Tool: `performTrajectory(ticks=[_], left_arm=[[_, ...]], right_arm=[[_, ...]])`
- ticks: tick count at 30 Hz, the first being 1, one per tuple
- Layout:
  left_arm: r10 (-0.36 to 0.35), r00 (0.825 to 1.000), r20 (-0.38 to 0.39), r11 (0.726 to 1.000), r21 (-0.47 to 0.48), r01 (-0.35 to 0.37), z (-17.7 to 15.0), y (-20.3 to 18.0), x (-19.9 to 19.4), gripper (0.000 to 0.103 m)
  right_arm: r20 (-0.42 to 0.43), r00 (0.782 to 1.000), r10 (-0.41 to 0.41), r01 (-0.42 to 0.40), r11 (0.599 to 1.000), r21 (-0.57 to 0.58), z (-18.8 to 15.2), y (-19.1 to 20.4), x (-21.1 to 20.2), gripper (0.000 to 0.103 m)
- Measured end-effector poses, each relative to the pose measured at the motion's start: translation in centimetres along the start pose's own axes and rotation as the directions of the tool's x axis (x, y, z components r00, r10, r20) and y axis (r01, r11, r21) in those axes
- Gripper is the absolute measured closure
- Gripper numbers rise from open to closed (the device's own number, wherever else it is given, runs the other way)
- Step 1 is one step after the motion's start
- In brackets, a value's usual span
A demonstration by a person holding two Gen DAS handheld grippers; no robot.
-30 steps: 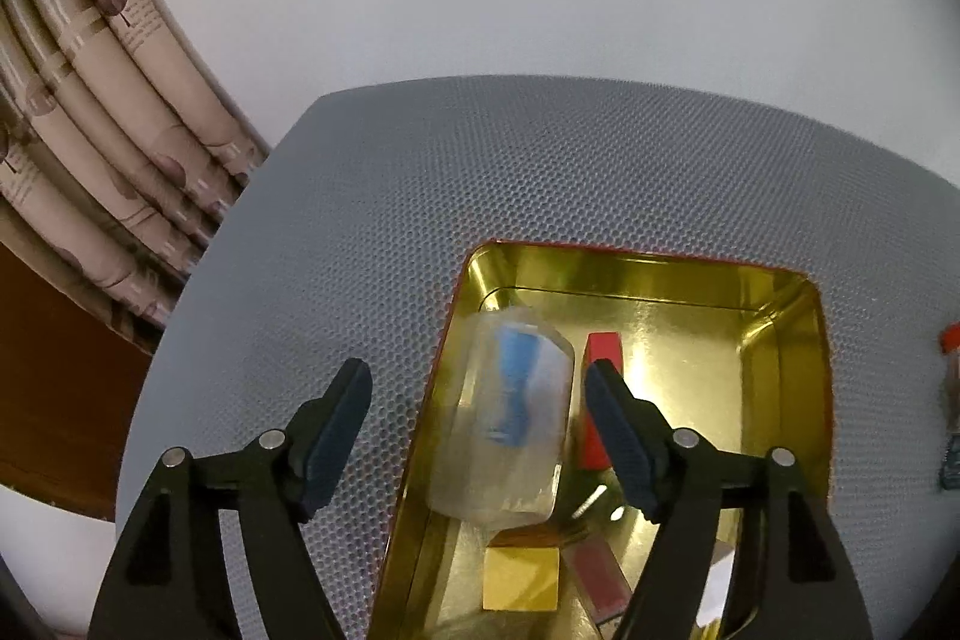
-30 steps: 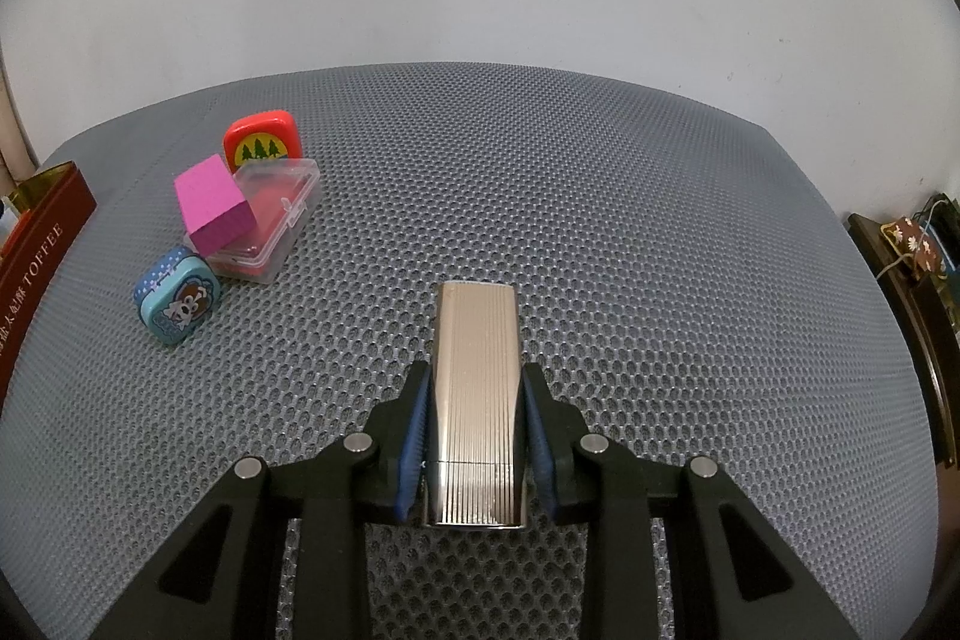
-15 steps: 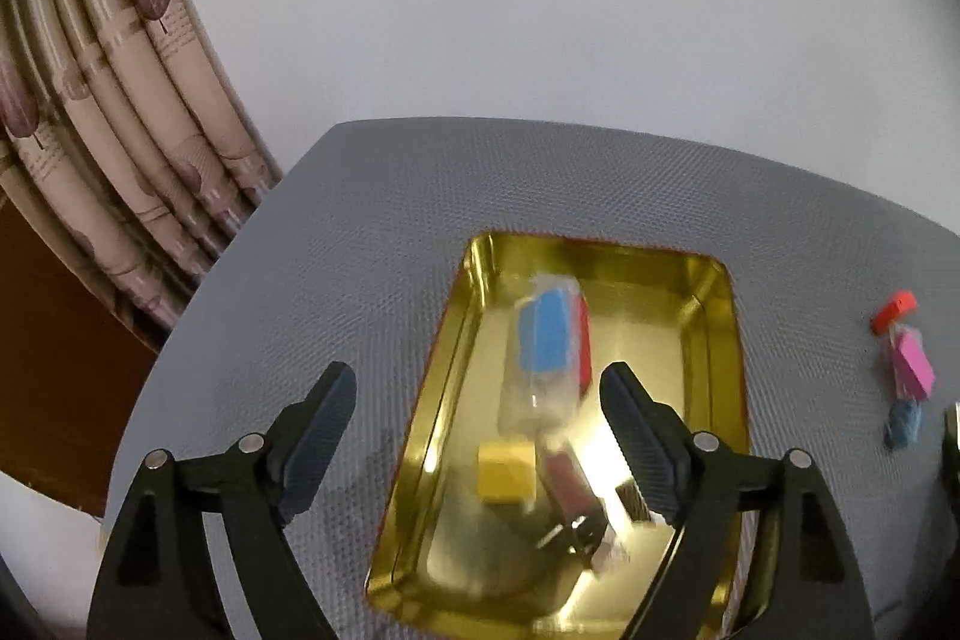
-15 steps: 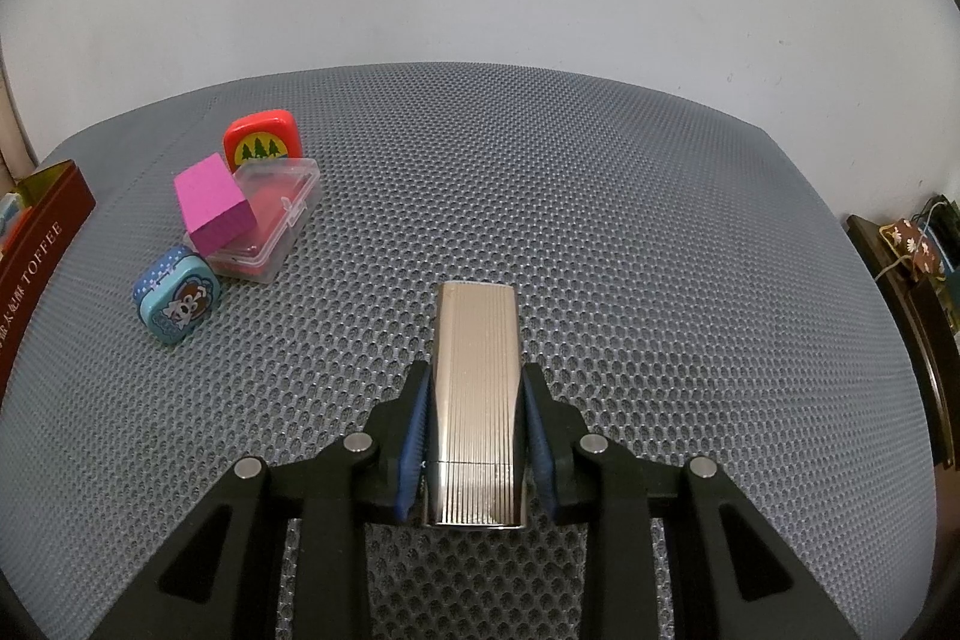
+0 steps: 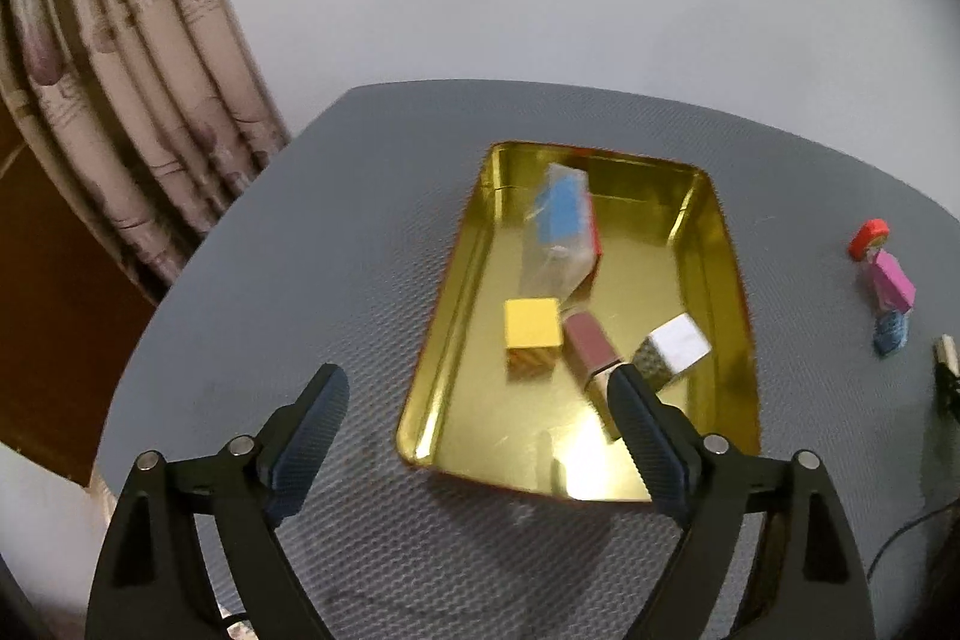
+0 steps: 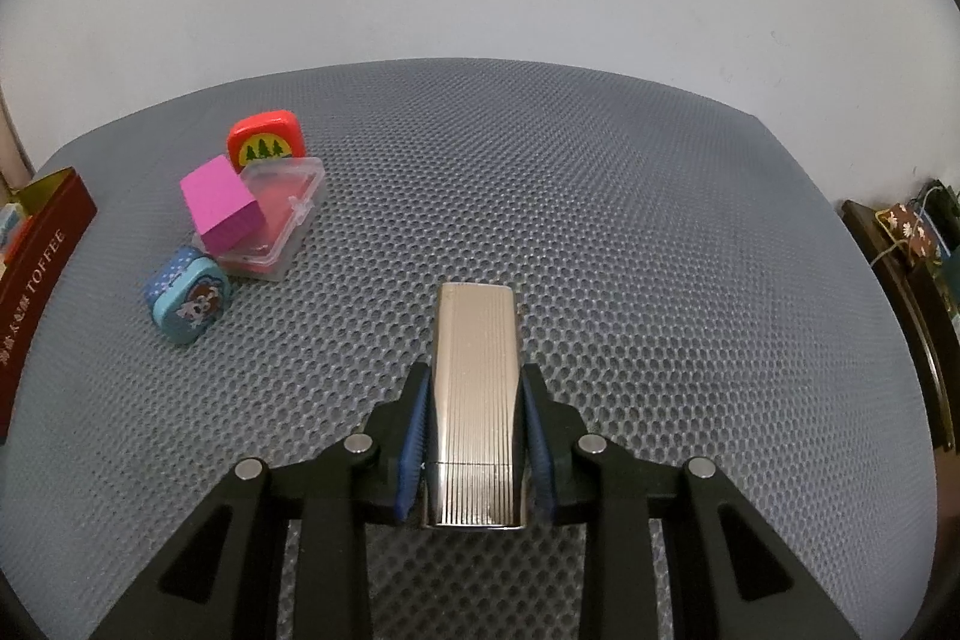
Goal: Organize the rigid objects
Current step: 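Move the left tool back from the tin, then carry the silver box into the gold tin and open the right tool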
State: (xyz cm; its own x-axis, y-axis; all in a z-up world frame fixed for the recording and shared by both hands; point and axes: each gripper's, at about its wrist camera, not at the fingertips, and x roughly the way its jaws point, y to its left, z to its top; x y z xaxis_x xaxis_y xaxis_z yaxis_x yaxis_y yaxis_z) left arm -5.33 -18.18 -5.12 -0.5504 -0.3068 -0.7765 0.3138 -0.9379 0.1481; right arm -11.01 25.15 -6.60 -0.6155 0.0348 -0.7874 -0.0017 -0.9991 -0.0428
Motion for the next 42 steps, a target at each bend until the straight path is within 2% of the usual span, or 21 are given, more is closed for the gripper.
performTrajectory(ticks=[13, 19, 22, 23, 31, 42], left_arm=[[0.020, 0.999, 0.037, 1.000, -0.014, -0.020, -0.2, 1.1, 0.0, 0.013], [0.007, 1.000, 0.025, 0.999, -0.051, -0.006, 0.0, 2.0, 0.2, 0.011], [0.002, 1.000, 0.022, 0.998, -0.067, -0.001, 0.1, 2.3, 0.1, 0.011], [0.001, 1.000, 0.022, 0.998, -0.069, 0.001, 0.1, 2.3, 0.1, 0.011], [0.010, 1.000, 0.006, 0.995, -0.102, -0.010, 0.1, 3.5, 0.4, 0.011], [0.093, 0.996, -0.001, 0.986, -0.140, -0.093, 0.2, 5.6, 0.6, 0.011]], right_arm=[[0.016, 1.000, 0.019, -0.019, 1.000, -0.024, -1.2, 1.3, -3.3, 0.074], [0.034, 0.997, 0.065, -0.061, 0.992, -0.106, -0.7, 5.7, -5.4, 0.074], [0.037, 0.994, 0.103, -0.096, 0.983, -0.154, 0.8, 8.0, -6.1, 0.074], [0.037, 0.993, 0.111, -0.103, 0.981, -0.163, 1.3, 10.2, -6.4, 0.074], [0.034, 0.974, 0.226, -0.210, 0.943, -0.257, 2.8, 18.1, -7.5, 0.074], [0.004, 0.936, 0.352, -0.327, 0.874, -0.359, 4.7, 25.8, -9.5, 0.074]])
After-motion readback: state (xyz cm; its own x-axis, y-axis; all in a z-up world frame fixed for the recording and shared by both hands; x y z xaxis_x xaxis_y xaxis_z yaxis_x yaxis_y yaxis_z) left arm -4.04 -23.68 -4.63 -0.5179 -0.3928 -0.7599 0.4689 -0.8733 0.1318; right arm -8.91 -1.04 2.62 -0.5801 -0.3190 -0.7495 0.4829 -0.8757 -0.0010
